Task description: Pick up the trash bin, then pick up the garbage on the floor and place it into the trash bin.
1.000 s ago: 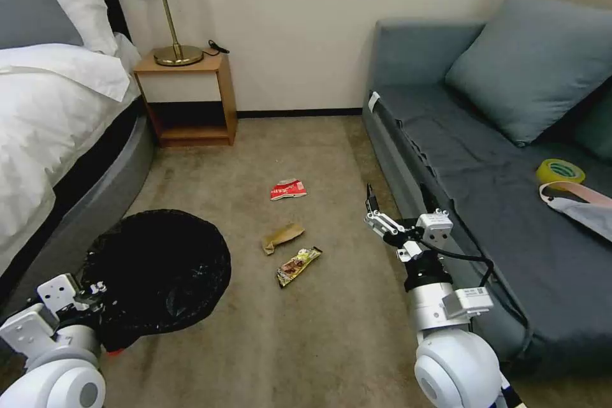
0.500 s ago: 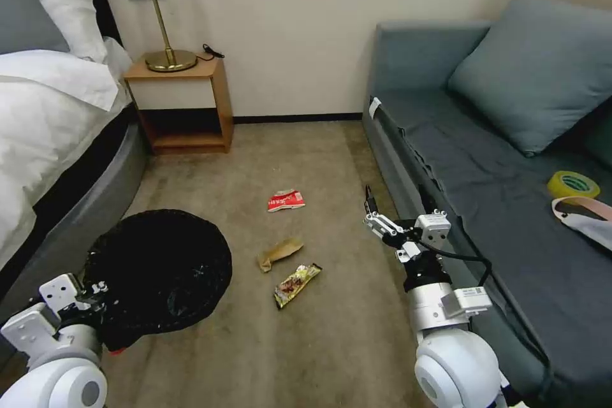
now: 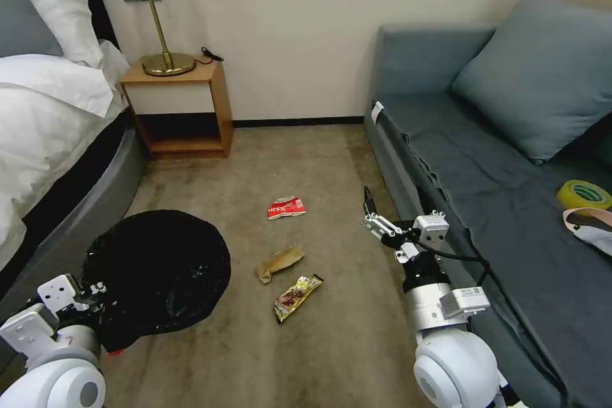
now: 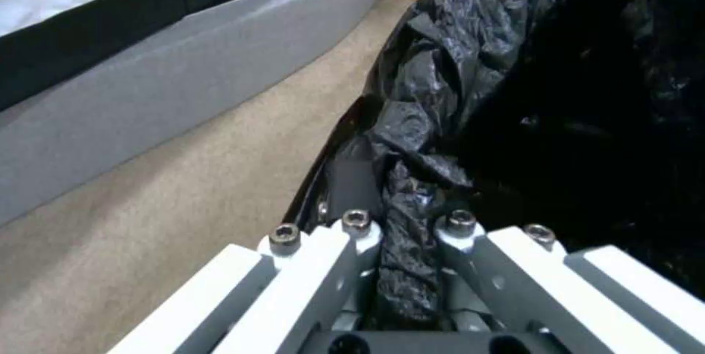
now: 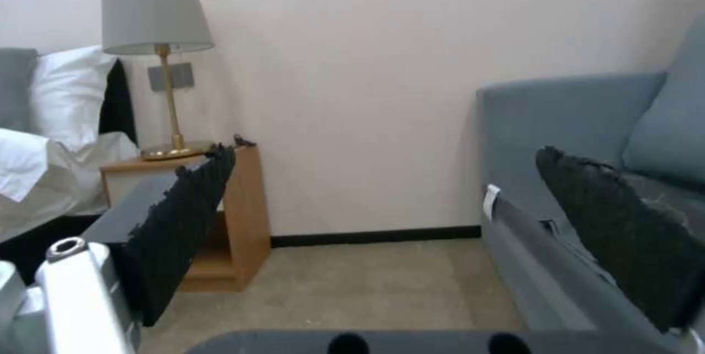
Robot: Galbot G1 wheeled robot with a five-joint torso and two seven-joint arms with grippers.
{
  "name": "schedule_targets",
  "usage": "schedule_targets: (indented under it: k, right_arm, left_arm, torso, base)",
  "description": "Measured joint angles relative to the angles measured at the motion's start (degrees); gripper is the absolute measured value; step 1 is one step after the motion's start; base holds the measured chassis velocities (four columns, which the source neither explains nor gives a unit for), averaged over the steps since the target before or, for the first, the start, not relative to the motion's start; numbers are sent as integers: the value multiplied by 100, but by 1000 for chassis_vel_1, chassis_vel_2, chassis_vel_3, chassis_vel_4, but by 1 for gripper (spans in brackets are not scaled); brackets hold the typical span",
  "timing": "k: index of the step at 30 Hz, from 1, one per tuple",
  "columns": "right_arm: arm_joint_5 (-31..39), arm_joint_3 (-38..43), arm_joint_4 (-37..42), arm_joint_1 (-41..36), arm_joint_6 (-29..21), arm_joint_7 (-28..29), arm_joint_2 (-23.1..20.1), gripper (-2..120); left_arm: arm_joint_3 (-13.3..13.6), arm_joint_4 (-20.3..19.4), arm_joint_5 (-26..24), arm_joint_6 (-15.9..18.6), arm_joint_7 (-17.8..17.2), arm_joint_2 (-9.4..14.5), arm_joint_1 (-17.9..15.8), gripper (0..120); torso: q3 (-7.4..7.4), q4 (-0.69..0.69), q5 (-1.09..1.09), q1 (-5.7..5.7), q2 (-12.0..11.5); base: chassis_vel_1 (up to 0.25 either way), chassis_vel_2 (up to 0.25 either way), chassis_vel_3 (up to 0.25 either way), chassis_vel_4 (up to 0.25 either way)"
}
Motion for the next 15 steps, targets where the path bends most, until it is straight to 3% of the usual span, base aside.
schedule_targets:
  k: [15]
  right_arm:
    - [-10,-42,-42,5,-3,-17,-11,100]
  left_arm:
    - [-22,-19,-9,0,4,-12,28,3]
  torso:
    - [0,0,0,0,0]
  base:
    - [-37,31,35,-36]
